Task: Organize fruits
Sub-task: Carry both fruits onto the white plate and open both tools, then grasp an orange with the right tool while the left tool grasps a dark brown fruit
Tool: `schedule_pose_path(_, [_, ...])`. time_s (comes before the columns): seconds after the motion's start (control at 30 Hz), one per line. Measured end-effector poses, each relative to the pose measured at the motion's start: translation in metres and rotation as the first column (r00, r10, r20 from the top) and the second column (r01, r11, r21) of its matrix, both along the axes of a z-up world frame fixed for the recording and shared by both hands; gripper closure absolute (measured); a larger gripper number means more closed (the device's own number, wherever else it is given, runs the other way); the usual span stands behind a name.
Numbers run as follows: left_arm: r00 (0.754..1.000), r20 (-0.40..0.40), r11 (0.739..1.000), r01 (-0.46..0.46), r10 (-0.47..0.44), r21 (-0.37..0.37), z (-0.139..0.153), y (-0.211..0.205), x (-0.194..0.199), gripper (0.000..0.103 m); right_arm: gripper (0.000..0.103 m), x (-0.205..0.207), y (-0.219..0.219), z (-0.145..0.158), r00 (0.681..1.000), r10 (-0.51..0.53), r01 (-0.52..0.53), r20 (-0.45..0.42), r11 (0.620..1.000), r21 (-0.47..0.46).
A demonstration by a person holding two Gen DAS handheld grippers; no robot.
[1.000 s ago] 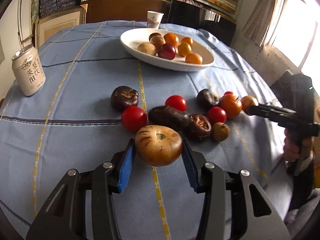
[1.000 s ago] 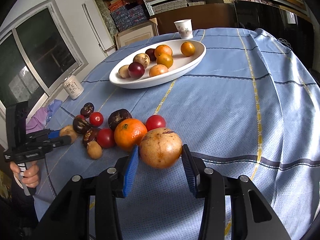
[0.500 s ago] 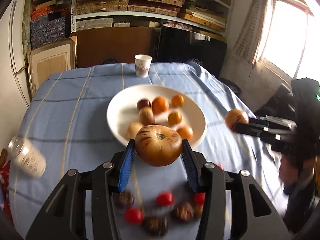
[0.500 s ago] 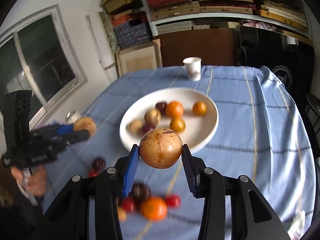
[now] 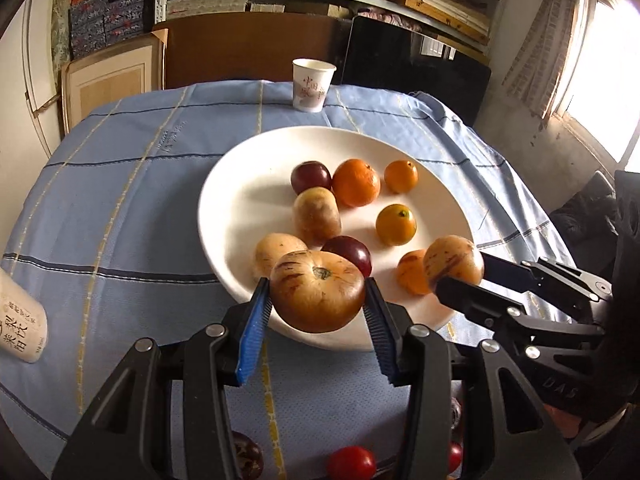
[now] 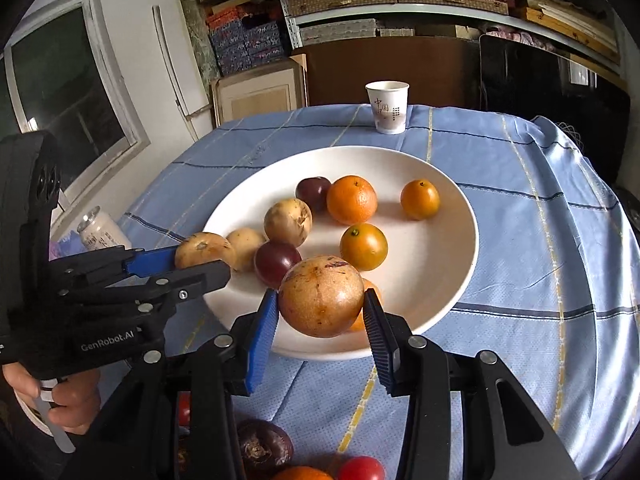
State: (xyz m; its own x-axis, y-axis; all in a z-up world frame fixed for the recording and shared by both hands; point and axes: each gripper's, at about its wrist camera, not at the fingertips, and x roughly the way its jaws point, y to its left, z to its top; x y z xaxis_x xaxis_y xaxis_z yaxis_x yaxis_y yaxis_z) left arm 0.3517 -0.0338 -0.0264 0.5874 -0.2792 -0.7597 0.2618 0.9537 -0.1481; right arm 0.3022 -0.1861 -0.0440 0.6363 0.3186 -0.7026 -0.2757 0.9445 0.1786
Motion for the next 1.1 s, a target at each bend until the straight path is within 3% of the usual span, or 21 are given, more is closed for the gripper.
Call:
schedule_pose_path(0.13, [1.0,0.023,1.0,-0.011,0.011,0.009,0.001,-0.001,-0.002,0.051,0.058,-0.002,0.004,-0.002,1.0,0.001,-0.001,0.002,1.0,-0.02])
schedule_pose_path(0.2, [0.999,0.047,1.0,-0.025,0.025,0.001,0.007,0.001,-0.006,0.035,0.056,-0.004,0.006,0.001,1.0,0.0,0.001,0.029,1.0,-0.019])
schedule_pose_path(0.27, [0.996,0.079,0.999,-0.045,0.044,0.009,0.014,0.004,-0.011,0.029,0.049,-0.009,0.005,0.008,0.998,0.003,-0.002,0.057,1.0,-0.016])
schedule_pose_path(0.4, [0.987,0.136,0.996,-0.082,0.084,-0.02,0.032,0.021,-0.029,0.007,0.037,-0.021,-0.003,0.02,0.995,-0.009,0.009,0.096,1.0,0.005])
schedule_pose_path(0.57, [0.965,0.192,0.984,-0.171,0.179,-0.054,0.046,0.058,-0.052,0.005,0.026,-0.035,-0.023,0.023,0.992,-0.053,0.05,0.115,0.998,0.024])
schedule_pose_path(0.77, [0.957,0.095,0.961,-0.273,0.275,-0.032,0.01,0.096,-0.067,0.005,0.027,-0.046,-0.043,-0.011,0.997,-0.071,0.071,0.012,0.997,-0.008])
schedule_pose_path(0.87, [0.956,0.059,0.957,-0.286,0.289,-0.052,0.0,0.107,-0.076,0.005,0.028,-0.06,-0.047,-0.017,1.0,-0.025,0.025,0.0,1.0,-0.011])
schedule_pose_path(1.03, [0.954,0.084,0.957,-0.283,0.287,-0.062,-0.001,0.11,-0.098,0.005,0.029,-0.095,-0.042,-0.009,0.993,0.099,-0.097,0.066,0.995,-0.022])
schedule_pose_path(1.1, [0.955,0.082,0.958,-0.281,0.285,-0.052,-0.005,0.107,-0.103,0.005,0.035,-0.104,-0.038,-0.011,0.987,0.144,-0.142,0.069,0.989,-0.027])
